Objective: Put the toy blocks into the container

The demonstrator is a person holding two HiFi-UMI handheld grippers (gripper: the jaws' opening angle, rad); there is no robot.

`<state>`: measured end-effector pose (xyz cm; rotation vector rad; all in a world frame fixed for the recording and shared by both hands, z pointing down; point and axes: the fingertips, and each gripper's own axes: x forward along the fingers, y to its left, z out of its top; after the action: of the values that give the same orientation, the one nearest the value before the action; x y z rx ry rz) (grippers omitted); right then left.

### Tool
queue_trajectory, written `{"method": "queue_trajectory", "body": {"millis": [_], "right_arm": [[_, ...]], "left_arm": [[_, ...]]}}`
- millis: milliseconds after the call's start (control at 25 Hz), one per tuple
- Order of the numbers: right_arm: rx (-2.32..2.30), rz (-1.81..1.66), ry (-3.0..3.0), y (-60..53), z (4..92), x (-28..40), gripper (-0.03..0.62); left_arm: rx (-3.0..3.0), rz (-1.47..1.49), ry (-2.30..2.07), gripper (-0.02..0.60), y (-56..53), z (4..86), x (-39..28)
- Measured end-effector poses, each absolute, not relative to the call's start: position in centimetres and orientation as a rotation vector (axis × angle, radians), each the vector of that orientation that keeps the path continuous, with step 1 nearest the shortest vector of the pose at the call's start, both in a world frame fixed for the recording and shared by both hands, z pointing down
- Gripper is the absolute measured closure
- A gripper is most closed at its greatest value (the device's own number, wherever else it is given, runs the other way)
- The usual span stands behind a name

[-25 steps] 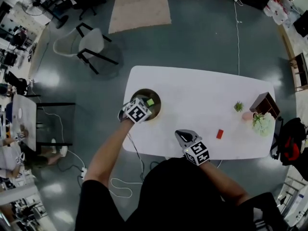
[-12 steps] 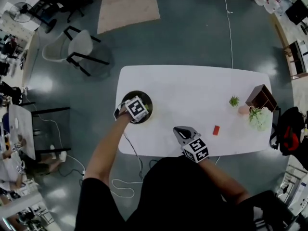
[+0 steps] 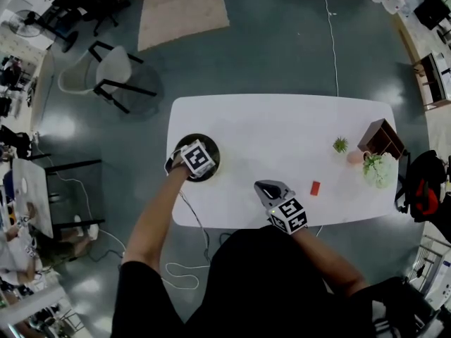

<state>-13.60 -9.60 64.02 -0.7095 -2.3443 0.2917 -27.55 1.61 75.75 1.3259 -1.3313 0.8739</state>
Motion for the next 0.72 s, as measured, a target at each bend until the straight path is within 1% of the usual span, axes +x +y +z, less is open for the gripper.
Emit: {"method": "queue_trajectory", "body": {"millis": [320,560,720], "right_arm": [[-0.719,0.251,-2.366,-9.8,62.9,-12.4,0.594],[-0.746,0.215,-2.395,-9.3,61.5,-11.0,0.594],[-0.791,0.231,-2.416,-8.7,60.0,-9.0,0.594]], "left_arm": [[1.355,0.876,-1.398,0.405,1.8,72.9,-26.8],[1.353,0.768,-1.581,0.421,3.0,68.0,-25.9],[1.368,0.623,-1.766,0.423,3.7,63.5,-23.6]]}}
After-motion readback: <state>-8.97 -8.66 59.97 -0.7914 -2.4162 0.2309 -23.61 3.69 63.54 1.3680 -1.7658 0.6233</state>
